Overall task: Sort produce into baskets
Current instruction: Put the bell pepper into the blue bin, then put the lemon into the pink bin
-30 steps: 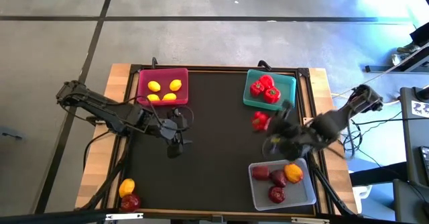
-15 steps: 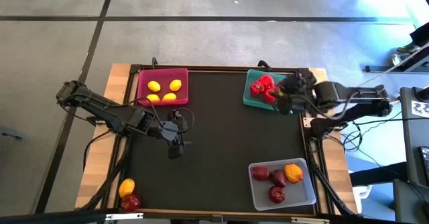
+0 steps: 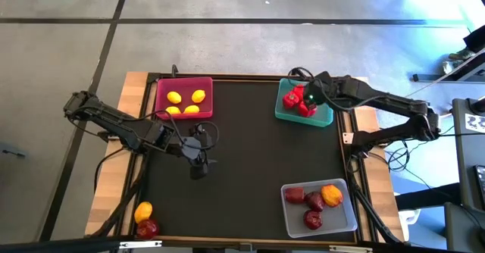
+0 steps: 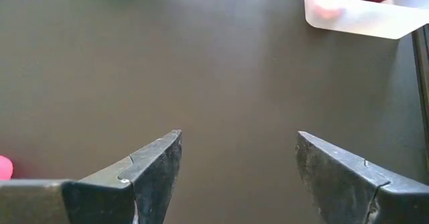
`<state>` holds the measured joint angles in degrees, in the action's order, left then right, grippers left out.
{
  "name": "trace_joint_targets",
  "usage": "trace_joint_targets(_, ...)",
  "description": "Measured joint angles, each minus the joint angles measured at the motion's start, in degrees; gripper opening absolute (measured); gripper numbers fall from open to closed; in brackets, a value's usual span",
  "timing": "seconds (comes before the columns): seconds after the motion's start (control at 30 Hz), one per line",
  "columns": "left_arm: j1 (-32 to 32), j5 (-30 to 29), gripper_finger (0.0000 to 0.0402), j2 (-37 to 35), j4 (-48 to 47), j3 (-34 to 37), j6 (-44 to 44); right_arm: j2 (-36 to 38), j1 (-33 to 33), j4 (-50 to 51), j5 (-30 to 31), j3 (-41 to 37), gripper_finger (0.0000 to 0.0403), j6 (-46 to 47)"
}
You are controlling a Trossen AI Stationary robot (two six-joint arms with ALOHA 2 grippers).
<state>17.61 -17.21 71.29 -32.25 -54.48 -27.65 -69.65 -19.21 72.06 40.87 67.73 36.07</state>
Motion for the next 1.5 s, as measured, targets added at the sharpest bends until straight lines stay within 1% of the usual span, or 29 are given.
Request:
trace_joint_targets(0.13,0.00,0.00,0.0282,0.00,-0.02,0.00,-0.08,-0.04,-5.38,-9.34,-2.98,-6.09,0.0184,-3.46)
trace_joint_targets(0.3,-0.02,0.02,0.0282,0.00,-0.04,0.00,-0.64,-0.04,-11.60,-19.60,-3.00,-12.41,0.0184,-6.50)
trace_joint_targets(0.5,-0.02,0.02,0.0282,0.00,-0.04,0.00,-0.69,-0.04,-16.72,-29.03,-3.42,-18.71,0.0184,-8.33)
trace_joint_targets(0.67,-0.13,0.02,0.0282,0.00,-0.04,0.00,-0.20,-0.04,-19.71,-32.01,-3.56,-22.63,0.0184,-9.39)
trace_joint_targets(0.77,-0.16,0.02,0.0282,0.00,-0.06,0.00,-0.69,-0.04,-20.86,-32.36,-7.66,-24.31,0.0192,-9.74)
trace_joint_targets(0.83,-0.48,0.11,0.0282,0.00,-0.07,0.00,-1.30,-0.04,-21.34,-32.43,-10.11,-24.86,0.0210,-9.48)
trace_joint_targets(0.93,-0.96,0.09,0.0282,0.00,-0.14,0.00,-1.23,-0.04,-21.36,-32.10,-12.19,-25.10,0.0252,-7.86)
trace_joint_targets(1.07,-1.19,0.15,0.0282,0.00,0.02,0.00,0.42,0.24,-21.32,-31.96,-13.85,-25.09,0.0303,-8.80)
trace_joint_targets(1.13,-1.22,0.11,0.0282,0.00,0.04,0.00,1.79,0.58,-21.32,-30.85,-16.13,-24.52,0.0321,-11.05)
trace_joint_targets(1.23,-1.22,0.11,0.0282,0.00,0.33,0.00,2.42,1.97,-20.60,-28.25,-17.93,-21.94,0.0339,-12.32)
trace_joint_targets(1.37,-1.14,0.14,0.0282,0.00,0.62,0.00,2.90,4.74,-15.25,-27.76,-18.96,-17.77,0.0350,-12.08)
trace_joint_targets(1.5,0.74,1.86,0.0282,0.00,-0.63,-0.79,2.13,7.74,-6.35,-30.96,-21.79,-14.76,0.0351,-12.01)
